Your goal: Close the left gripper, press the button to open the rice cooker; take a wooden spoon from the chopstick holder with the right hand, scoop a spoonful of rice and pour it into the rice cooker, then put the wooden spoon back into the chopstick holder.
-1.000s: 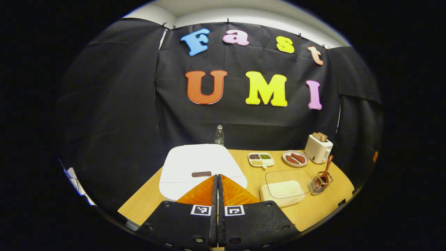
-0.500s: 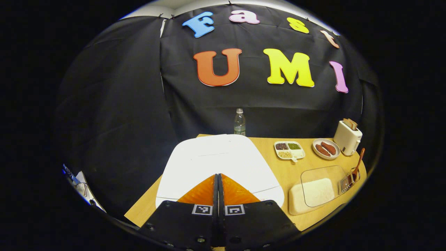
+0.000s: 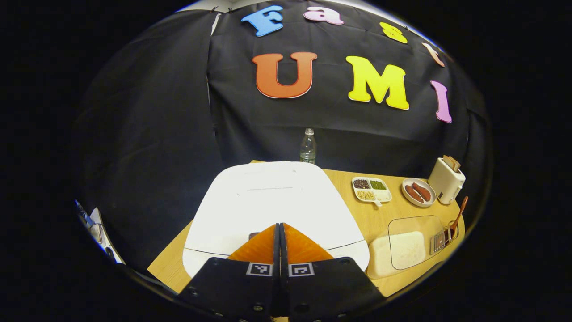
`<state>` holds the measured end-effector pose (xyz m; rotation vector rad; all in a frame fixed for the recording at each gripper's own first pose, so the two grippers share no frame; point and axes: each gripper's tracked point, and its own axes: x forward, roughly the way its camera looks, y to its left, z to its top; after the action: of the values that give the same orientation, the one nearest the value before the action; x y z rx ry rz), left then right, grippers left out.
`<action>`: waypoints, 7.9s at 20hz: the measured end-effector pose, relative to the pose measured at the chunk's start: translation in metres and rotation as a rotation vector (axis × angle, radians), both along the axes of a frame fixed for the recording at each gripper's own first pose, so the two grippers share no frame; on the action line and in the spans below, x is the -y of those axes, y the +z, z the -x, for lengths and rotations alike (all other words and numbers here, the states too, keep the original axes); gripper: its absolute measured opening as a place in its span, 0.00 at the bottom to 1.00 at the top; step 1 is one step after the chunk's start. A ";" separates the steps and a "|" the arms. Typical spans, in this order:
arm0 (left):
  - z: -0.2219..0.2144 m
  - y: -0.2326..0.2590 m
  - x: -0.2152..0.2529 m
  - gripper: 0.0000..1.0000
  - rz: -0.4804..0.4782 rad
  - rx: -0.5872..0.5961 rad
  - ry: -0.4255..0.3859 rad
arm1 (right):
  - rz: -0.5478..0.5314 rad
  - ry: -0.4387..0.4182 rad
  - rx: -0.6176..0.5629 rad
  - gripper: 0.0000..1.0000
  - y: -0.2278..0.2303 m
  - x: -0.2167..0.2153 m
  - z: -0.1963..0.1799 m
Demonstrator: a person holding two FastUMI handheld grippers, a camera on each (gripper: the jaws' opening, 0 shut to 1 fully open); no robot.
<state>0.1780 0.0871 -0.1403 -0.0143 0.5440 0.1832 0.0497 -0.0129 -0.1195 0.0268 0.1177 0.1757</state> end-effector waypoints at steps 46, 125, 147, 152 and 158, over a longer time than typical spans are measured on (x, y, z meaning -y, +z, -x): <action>0.253 0.112 0.041 0.94 0.035 0.562 -0.073 | -0.117 0.020 -0.257 1.00 -0.094 -0.027 -0.166; 0.290 0.055 0.010 0.96 -0.053 0.486 -0.118 | -0.752 0.164 -0.431 0.09 -0.110 -0.240 -0.183; 0.311 0.059 -0.015 0.96 -0.052 0.510 -0.088 | -1.430 0.375 -0.524 0.09 0.028 -0.285 -0.169; 0.323 0.068 -0.030 0.96 -0.053 0.535 -0.063 | -1.339 0.441 -0.547 0.08 0.054 -0.370 -0.182; 0.336 0.079 -0.048 0.96 -0.055 0.548 -0.035 | -1.082 0.440 -0.529 0.08 0.046 -0.455 -0.205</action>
<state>-0.1580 0.1351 -0.0617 -0.0014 -0.0070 0.1518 0.2543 0.4423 -0.0733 1.1380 0.5468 0.6551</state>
